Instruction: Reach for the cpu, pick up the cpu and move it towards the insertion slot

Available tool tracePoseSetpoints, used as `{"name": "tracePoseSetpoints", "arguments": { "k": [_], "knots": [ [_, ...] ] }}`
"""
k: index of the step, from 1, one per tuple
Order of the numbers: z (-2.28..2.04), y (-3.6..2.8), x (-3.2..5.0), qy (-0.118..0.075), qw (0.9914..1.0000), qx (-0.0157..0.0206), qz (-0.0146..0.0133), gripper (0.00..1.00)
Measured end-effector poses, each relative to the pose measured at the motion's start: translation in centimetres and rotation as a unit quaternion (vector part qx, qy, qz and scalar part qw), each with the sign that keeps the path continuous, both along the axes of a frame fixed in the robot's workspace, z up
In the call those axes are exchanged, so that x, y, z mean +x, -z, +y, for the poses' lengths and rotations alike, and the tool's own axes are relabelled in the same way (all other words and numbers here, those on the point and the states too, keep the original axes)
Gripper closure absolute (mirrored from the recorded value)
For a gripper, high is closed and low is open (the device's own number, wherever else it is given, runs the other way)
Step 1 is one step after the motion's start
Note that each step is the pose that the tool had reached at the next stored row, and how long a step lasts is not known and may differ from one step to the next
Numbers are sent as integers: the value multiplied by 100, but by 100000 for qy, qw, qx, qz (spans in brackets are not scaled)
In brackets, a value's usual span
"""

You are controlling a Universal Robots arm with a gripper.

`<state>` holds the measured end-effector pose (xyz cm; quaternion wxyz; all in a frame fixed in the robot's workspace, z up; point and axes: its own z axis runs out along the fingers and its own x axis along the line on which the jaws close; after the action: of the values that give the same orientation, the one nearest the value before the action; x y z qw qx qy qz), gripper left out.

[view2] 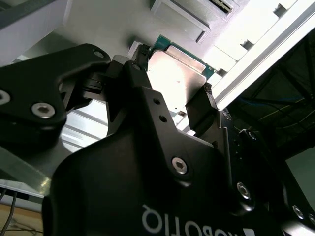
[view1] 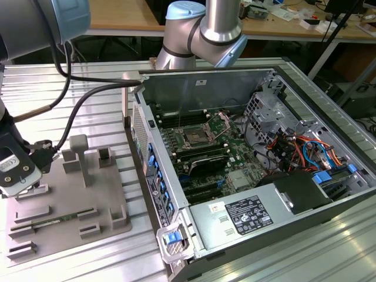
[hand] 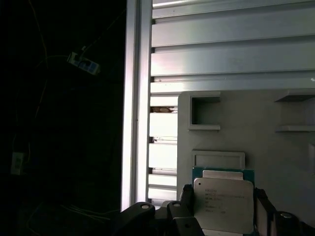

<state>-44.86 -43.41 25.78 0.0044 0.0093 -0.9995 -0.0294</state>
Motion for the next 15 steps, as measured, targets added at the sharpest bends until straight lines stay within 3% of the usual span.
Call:
{"name": "tracePoseSetpoints", "arguments": {
  "k": [15],
  "knots": [
    [0, -69, 0, 1, 100000, 3, -2, 45]
  ]
}}
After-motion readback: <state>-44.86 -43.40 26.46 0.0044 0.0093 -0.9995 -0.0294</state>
